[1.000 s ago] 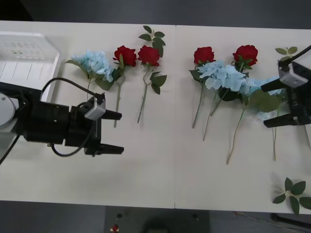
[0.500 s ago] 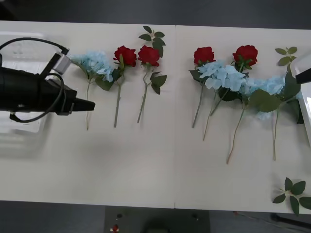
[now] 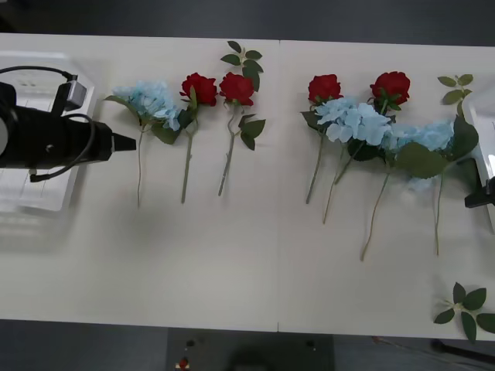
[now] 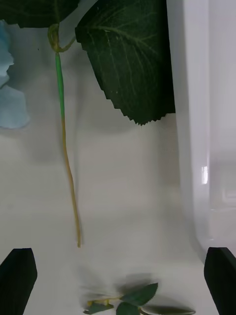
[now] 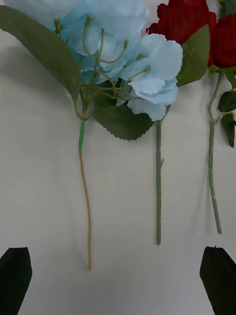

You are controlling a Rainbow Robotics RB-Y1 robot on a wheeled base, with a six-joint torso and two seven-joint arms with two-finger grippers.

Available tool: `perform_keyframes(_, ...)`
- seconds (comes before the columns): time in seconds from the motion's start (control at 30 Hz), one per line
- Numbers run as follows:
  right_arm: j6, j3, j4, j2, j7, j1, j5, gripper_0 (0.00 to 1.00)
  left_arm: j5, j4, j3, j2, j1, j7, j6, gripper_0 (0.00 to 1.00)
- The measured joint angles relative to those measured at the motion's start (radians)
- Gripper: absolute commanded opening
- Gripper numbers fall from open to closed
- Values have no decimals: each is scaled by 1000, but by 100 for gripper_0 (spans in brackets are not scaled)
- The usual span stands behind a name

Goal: Put the red flowers into the right box and the blue flowers into the left box

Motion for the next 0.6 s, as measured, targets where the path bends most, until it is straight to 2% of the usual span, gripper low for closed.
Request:
perform_keyframes(0.13,-29,-9,24,39,0,0,2,100,-83,0,-81,-2,-71,212,0,100)
perform_keyframes(0.37,-118,-12,93,124,0,-9,34,100,-229,16,-93,-80,-114,269,0,100)
perform_keyframes(0.6,-250,80,102,159,0,-13,98,100,-353,188,-277,-95,-270,347,-17,100)
